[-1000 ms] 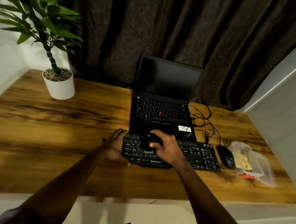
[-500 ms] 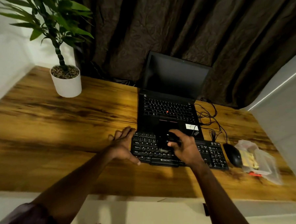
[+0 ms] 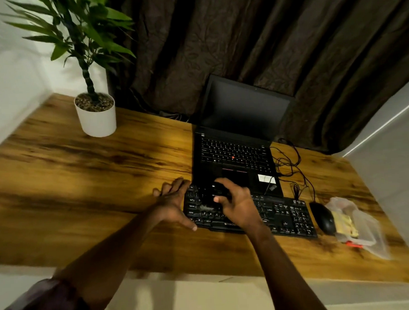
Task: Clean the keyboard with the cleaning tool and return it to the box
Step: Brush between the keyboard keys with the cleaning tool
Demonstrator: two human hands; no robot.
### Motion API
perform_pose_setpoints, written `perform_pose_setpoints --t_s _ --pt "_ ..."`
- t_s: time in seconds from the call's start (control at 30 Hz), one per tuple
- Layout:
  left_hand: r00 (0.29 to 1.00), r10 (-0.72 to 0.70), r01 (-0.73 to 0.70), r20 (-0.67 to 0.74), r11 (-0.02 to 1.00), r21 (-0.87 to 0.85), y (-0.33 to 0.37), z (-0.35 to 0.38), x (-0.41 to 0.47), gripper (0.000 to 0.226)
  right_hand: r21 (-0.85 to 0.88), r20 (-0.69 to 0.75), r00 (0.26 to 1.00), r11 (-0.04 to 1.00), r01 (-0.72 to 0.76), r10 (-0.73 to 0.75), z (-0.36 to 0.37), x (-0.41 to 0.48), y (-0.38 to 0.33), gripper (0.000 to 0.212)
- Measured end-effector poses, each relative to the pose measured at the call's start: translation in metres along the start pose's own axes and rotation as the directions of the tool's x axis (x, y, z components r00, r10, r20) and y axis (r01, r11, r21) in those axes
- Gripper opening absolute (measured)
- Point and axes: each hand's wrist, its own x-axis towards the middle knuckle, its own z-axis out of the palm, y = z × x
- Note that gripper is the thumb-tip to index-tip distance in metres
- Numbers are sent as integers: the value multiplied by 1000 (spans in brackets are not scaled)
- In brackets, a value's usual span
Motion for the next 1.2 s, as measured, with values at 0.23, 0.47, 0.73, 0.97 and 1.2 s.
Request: perform_pose_setpoints --t_s 0.23,0.47,0.73,0.97,1.2 --pt "1000 -3 3 -5 1000 -9 -1 -1 -2 149 24 -11 1000 1000 10 -10 -2 -4 -7 48" --pt "999 -35 35 13 999 42 1 -3 -1 147 112 37 996 991 78 -82 35 7 -48 38" --pt "1000 3 -3 6 1000 -1 0 -3 -4 145 23 -31 999 1000 -12 13 4 -9 -6 45" --pt "999 -39 38 37 998 46 0 -2 -2 149 44 16 999 998 44 -45 27 0 -35 43" --pt "999 -18 18 26 1000 10 1 -2 -2 149 92 -24 999 995 33 -30 16 -2 -28 41"
